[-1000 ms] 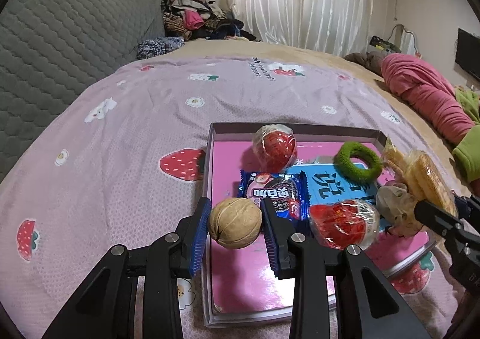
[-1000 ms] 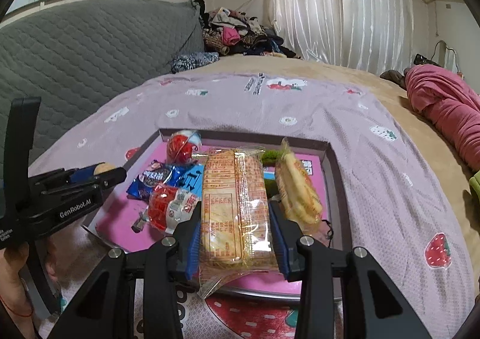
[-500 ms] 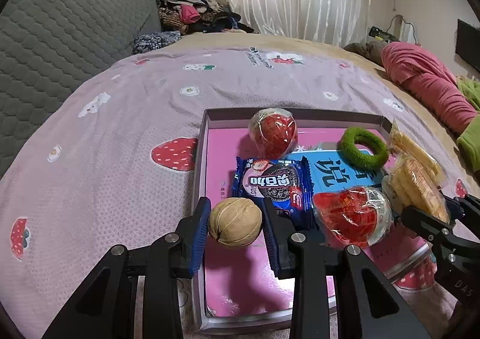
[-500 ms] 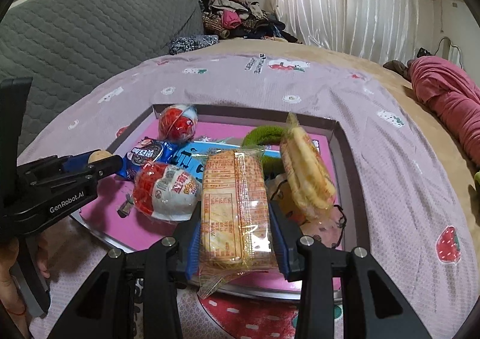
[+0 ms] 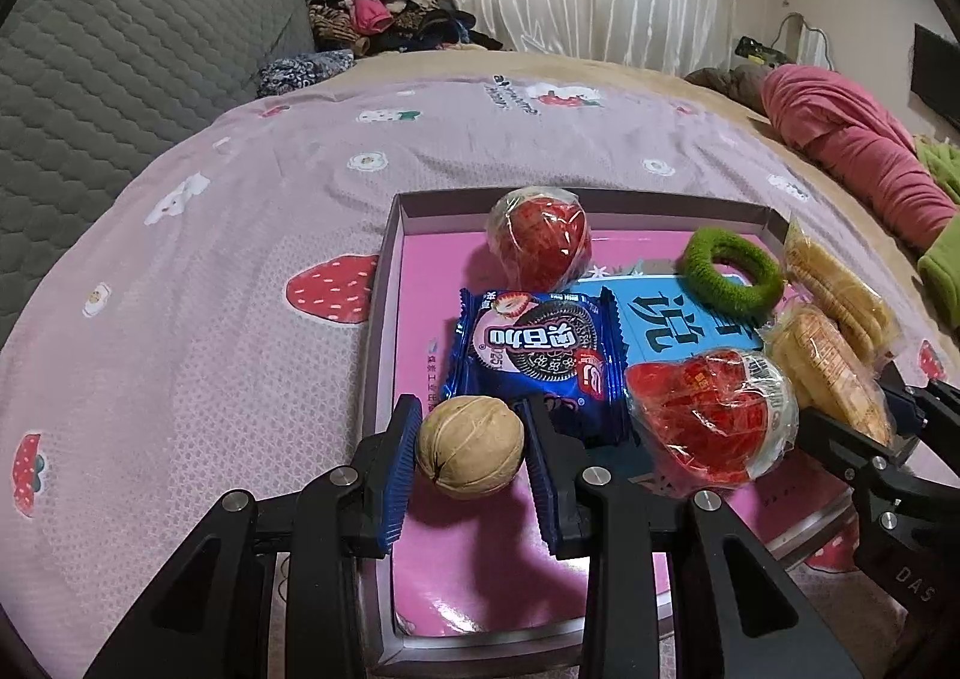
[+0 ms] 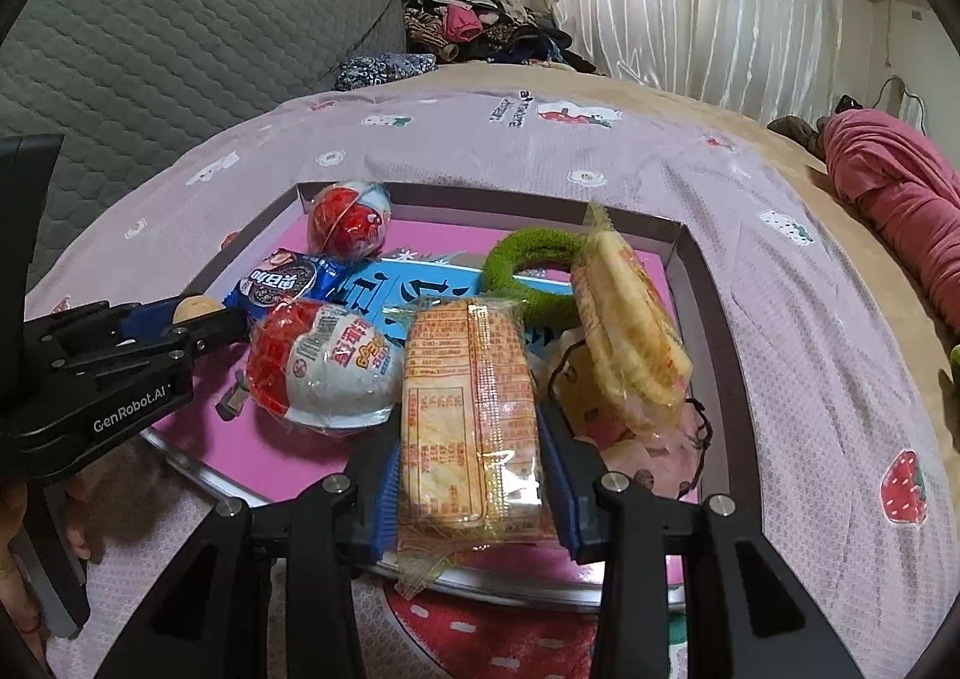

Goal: Organize objects
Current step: 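Lower the walnut into the tray with the left tool while the right tool lowers the biscuit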

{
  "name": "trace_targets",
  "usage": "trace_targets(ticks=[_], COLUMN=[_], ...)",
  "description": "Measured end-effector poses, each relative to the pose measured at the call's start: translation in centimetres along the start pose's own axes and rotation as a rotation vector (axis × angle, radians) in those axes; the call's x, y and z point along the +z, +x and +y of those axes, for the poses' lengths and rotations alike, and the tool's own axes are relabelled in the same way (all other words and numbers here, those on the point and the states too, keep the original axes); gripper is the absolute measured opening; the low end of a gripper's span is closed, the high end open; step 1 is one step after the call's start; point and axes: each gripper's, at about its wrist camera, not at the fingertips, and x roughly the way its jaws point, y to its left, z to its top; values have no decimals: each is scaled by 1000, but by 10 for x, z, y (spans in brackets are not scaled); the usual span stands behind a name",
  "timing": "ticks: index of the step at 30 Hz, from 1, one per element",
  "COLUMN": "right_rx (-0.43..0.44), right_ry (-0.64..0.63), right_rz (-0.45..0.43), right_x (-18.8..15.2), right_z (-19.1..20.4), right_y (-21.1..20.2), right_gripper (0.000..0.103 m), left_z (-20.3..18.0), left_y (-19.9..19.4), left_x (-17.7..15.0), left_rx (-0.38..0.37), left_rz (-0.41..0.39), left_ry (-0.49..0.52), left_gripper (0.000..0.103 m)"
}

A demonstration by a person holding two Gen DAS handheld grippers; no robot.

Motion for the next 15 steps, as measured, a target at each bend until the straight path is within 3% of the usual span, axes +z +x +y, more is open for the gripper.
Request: trace_targets(ticks=[15], right_rx=[-17], right_ry=[-14], right_rz=[33], right_x=[-4], right_z=[2], right_y=[10], right_gripper=[42], left_z=[-7], left_y=[8], left_x=[-3], left_rx=[18], left_rz=[19], left_ry=[31], left_gripper=[35])
